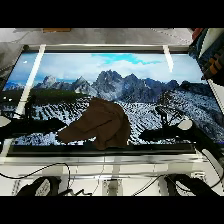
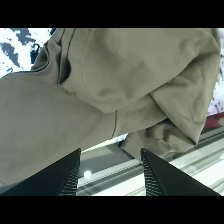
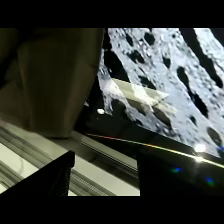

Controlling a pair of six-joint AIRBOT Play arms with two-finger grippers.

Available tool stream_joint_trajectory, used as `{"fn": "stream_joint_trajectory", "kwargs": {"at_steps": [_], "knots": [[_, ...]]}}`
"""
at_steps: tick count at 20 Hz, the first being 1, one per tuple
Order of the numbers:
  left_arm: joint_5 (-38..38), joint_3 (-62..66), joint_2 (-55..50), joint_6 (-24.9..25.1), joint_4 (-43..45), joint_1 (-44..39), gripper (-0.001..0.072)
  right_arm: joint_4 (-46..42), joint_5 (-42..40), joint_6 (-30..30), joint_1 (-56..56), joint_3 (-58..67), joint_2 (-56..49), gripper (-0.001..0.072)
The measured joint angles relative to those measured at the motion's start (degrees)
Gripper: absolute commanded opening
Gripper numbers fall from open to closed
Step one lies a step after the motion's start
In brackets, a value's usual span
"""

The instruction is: Fold the clothes and pants, and hang the long-sleeved shirts on hangers.

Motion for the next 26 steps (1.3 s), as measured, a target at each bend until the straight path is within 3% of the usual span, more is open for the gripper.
{"fn": "stream_joint_trajectory", "kwargs": {"at_steps": [9, 10, 12, 14, 20, 26], "knots": [[0.94, -0.04, 0.00, 0.00, -0.42, 0.00, 0.0432, 12.98, -4.79, -3.41, 8.98, 1.90, -15.69, 0.0442], [1.07, -0.04, 0.00, 0.02, -0.44, 0.00, 0.0432, 12.96, -4.94, -3.56, 10.01, 3.06, -16.52, 0.0406], [1.44, -0.04, 0.00, 0.02, -0.44, 0.00, 0.0431, 12.24, -6.10, -3.76, 11.61, 5.09, -17.59, 0.0254], [1.99, -0.04, 0.00, 0.02, -0.44, 0.00, 0.0431, 11.32, -7.19, -3.82, 12.68, 6.88, -18.34, 0.0014], [3.02, -0.02, 0.00, 0.02, -1.29, 0.02, 0.0429, 6.01, -3.04, -3.82, 12.48, 13.46, -17.79, 0.0011], [3.98, 0.72, 0.46, 3.45, -8.66, -0.02, 0.0428, -6.73, 7.96, 0.17, 1.14, 28.22, -11.69, 0.0011]]}}
